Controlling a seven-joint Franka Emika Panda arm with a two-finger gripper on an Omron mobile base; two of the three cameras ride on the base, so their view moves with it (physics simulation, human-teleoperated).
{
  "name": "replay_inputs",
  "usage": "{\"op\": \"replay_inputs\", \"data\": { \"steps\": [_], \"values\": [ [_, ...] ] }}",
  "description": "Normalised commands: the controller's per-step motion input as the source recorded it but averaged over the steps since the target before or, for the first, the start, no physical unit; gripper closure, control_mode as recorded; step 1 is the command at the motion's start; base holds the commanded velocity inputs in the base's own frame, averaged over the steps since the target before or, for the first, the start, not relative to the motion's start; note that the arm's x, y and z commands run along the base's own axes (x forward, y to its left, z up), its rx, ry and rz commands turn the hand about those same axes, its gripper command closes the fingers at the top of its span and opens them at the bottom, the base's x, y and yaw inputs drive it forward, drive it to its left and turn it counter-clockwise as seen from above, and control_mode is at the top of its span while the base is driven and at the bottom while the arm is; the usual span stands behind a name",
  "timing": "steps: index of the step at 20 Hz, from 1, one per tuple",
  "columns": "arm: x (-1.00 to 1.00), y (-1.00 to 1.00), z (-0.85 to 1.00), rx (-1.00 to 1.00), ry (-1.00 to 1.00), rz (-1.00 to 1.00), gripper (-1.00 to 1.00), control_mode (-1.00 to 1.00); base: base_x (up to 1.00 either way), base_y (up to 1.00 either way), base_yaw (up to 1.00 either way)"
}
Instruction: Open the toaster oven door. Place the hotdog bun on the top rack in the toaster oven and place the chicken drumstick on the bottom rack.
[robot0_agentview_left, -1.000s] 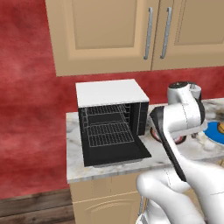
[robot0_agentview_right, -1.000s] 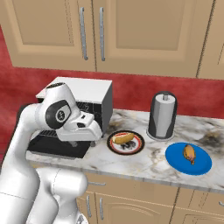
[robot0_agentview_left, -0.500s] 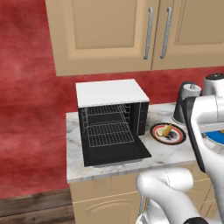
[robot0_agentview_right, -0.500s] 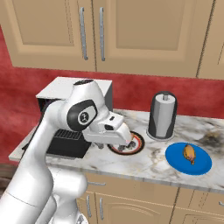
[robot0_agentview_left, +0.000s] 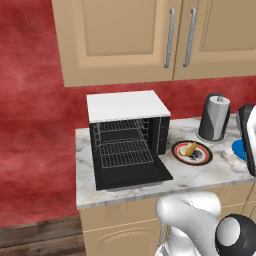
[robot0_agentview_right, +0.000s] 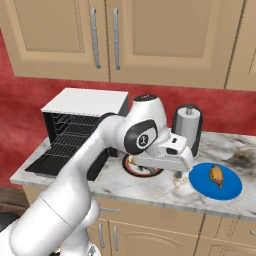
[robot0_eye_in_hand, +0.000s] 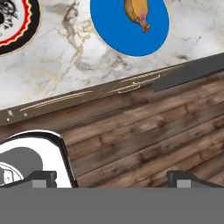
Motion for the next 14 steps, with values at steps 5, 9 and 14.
{"op": "replay_inputs", "data": {
  "steps": [5, 9, 14],
  "values": [
    [0.65, -0.97, -0.17, 0.01, 0.0, 0.03, -1.0, -1.0, 0.0, 0.0, 0.0],
    [0.92, -0.69, -0.63, 0.0, 0.0, 0.09, -1.0, -1.0, 0.0, 0.0, 0.0],
    [0.76, -0.75, -0.64, 0.0, 0.03, 0.08, -1.0, -1.0, 0.0, 0.0, 0.0]
  ]
}}
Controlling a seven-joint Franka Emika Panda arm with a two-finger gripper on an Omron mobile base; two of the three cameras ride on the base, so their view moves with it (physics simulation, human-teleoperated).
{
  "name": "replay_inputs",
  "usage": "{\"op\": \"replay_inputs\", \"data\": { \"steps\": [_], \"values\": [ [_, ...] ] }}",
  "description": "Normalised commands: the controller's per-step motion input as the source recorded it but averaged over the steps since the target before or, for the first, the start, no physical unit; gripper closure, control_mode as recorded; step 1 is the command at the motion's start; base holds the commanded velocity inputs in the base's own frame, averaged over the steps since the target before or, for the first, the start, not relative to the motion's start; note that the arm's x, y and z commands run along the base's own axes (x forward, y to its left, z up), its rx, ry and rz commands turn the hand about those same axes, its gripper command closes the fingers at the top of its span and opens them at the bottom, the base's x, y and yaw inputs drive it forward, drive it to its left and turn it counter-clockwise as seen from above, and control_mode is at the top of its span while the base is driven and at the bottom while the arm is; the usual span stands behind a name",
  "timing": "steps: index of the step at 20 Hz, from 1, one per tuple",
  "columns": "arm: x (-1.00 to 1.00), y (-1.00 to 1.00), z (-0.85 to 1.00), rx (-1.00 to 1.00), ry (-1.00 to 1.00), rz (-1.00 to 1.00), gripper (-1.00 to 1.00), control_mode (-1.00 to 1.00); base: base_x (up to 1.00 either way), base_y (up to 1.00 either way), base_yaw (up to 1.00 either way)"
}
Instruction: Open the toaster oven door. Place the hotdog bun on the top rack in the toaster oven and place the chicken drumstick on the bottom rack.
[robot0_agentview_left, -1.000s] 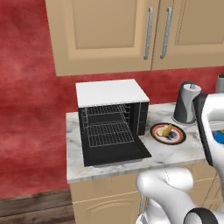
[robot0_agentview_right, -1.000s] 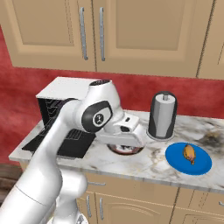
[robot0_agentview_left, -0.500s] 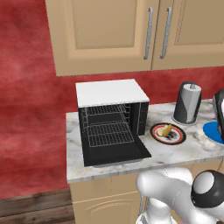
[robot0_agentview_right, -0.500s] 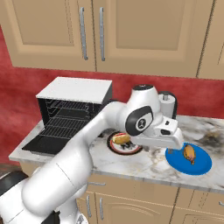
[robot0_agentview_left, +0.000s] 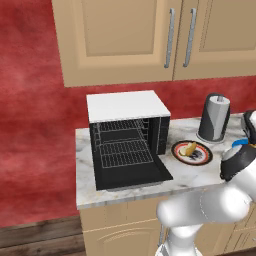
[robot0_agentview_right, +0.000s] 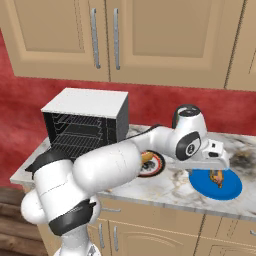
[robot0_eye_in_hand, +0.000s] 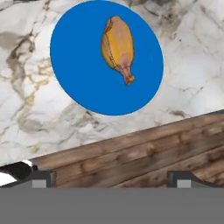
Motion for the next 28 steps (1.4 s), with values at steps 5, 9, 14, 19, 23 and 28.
{"op": "replay_inputs", "data": {
  "steps": [5, 9, 14, 19, 23, 28],
  "values": [
    [0.57, -0.59, -0.5, 0.02, 0.04, 0.07, -1.0, -1.0, 0.0, 0.0, 0.0],
    [0.45, -0.36, -0.41, 0.04, 0.05, 0.03, -1.0, -1.0, 0.0, 0.0, 0.0],
    [0.5, -0.21, -0.18, 0.03, 0.02, 0.01, -1.0, -1.0, 0.0, 0.0, 0.0],
    [0.4, -0.35, -0.04, 0.05, 0.0, 0.0, -1.0, -1.0, 0.0, 0.0, 0.0],
    [0.36, -0.29, -0.24, 0.04, 0.02, 0.0, -1.0, -1.0, 0.0, 0.0, 0.0],
    [0.26, -0.21, -0.33, 0.03, 0.03, 0.01, -1.0, -1.0, 0.0, 0.0, 0.0]
  ]
}}
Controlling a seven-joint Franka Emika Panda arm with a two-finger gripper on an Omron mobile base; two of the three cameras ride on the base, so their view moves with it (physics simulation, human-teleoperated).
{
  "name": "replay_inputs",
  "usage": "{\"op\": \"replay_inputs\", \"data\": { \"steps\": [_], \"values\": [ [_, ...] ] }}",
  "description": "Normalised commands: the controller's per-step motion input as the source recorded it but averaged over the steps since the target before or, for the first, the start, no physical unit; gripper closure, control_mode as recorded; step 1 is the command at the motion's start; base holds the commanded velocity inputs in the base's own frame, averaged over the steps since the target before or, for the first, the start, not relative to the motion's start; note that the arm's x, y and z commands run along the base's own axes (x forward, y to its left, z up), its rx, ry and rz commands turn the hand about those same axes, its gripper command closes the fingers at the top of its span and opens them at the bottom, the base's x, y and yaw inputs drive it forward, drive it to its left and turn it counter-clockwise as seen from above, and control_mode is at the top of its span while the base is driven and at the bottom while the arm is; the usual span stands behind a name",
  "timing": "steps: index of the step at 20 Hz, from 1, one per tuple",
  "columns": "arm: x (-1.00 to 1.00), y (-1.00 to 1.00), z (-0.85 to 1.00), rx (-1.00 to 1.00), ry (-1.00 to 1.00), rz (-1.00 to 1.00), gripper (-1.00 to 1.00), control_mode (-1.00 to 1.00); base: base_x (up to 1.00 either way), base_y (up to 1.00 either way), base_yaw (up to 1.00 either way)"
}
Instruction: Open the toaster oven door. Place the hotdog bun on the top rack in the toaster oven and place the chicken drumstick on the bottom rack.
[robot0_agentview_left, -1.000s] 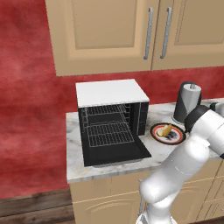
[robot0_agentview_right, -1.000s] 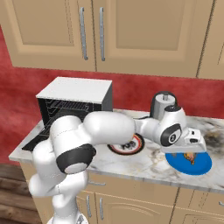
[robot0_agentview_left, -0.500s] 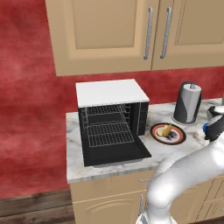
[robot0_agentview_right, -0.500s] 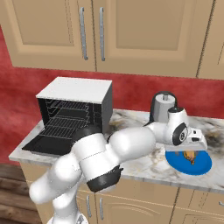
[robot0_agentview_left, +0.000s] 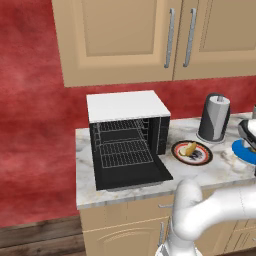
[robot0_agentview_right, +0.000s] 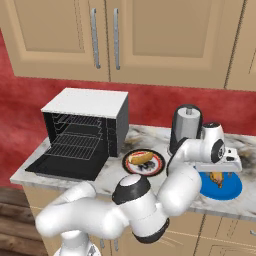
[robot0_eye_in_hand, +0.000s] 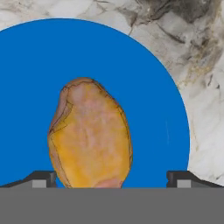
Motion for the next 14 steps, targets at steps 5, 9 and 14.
{"op": "replay_inputs", "data": {
  "steps": [5, 9, 14],
  "values": [
    [0.05, -0.1, -0.39, 0.04, 0.04, 0.01, -1.0, -1.0, 0.0, 0.0, 0.0],
    [0.0, -0.01, -0.46, 0.03, 0.05, 0.0, -1.0, -1.0, 0.0, 0.0, 0.0],
    [-0.16, 0.07, -0.7, 0.01, 0.09, 0.0, 1.0, -1.0, 0.0, 0.0, 0.0]
  ]
}}
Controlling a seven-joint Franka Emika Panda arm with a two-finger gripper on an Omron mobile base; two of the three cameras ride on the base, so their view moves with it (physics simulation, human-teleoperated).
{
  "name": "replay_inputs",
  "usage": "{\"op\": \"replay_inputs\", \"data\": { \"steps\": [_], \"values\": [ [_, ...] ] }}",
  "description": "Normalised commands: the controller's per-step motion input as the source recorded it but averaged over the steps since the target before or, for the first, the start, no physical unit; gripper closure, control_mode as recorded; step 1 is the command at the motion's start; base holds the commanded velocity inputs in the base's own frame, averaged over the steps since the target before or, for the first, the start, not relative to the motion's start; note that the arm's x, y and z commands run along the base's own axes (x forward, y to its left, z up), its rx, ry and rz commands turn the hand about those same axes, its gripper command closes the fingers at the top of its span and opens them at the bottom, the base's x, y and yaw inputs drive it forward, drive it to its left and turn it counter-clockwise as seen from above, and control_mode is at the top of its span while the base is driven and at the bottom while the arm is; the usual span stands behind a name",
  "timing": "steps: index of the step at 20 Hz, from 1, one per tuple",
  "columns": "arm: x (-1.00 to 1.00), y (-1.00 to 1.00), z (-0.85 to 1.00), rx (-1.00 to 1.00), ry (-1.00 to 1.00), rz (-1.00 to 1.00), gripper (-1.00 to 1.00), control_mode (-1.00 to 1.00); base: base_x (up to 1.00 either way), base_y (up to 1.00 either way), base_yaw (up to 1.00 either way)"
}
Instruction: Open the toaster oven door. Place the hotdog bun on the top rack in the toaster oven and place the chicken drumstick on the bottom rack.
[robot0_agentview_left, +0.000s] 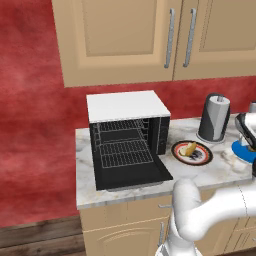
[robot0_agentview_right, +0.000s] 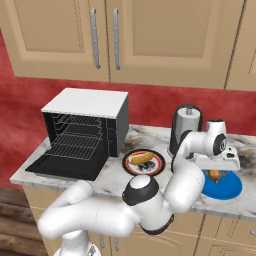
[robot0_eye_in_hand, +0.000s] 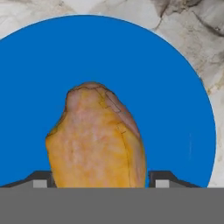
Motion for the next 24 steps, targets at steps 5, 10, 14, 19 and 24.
{"op": "replay_inputs", "data": {
  "steps": [5, 10, 14, 19, 24],
  "values": [
    [-0.42, 0.03, -0.16, 0.03, 0.0, 0.0, 1.0, -1.0, 0.0, 0.0, 0.0],
    [-0.76, 0.42, 0.56, 0.0, -0.11, 0.04, 1.0, -1.0, 0.0, 0.0, 0.0],
    [-0.9, 1.0, 0.53, -0.07, -0.1, 0.14, 1.0, -1.0, 0.0, 0.0, 0.0],
    [-0.81, 1.0, 0.39, -0.13, -0.15, 0.22, 1.0, -1.0, 0.0, 0.0, 0.0],
    [-0.52, 1.0, 0.51, -0.13, -0.16, 0.21, 1.0, -1.0, 0.0, 0.0, 0.0]
  ]
}}
